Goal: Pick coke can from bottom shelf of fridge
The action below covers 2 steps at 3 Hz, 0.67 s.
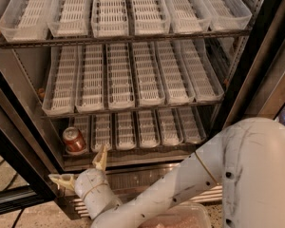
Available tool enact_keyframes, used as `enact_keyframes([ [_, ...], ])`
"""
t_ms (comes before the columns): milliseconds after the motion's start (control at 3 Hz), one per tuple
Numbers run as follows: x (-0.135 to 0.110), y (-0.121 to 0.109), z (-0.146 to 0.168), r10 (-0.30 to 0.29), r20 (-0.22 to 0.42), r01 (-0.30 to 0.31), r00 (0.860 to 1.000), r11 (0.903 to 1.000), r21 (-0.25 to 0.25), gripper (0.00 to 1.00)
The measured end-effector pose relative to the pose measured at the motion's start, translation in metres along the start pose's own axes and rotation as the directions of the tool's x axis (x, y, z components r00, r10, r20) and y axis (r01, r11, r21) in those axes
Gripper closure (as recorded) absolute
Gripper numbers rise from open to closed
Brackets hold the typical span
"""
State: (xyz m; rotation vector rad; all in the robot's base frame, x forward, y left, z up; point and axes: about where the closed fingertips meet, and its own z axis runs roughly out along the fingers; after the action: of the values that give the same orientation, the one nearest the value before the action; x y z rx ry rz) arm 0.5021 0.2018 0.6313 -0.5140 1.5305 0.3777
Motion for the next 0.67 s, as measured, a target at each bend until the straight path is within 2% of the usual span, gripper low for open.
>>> enact_keyframes([
  [333, 0.015, -0.002, 0.016, 0.02, 0.004, -0.02, 1.0, 0.9986, 0.049, 0.0],
  [667, 0.02, -0.002, 0.031, 0.022, 0.028, -0.024, 0.999, 0.9954, 0.093, 0.1],
])
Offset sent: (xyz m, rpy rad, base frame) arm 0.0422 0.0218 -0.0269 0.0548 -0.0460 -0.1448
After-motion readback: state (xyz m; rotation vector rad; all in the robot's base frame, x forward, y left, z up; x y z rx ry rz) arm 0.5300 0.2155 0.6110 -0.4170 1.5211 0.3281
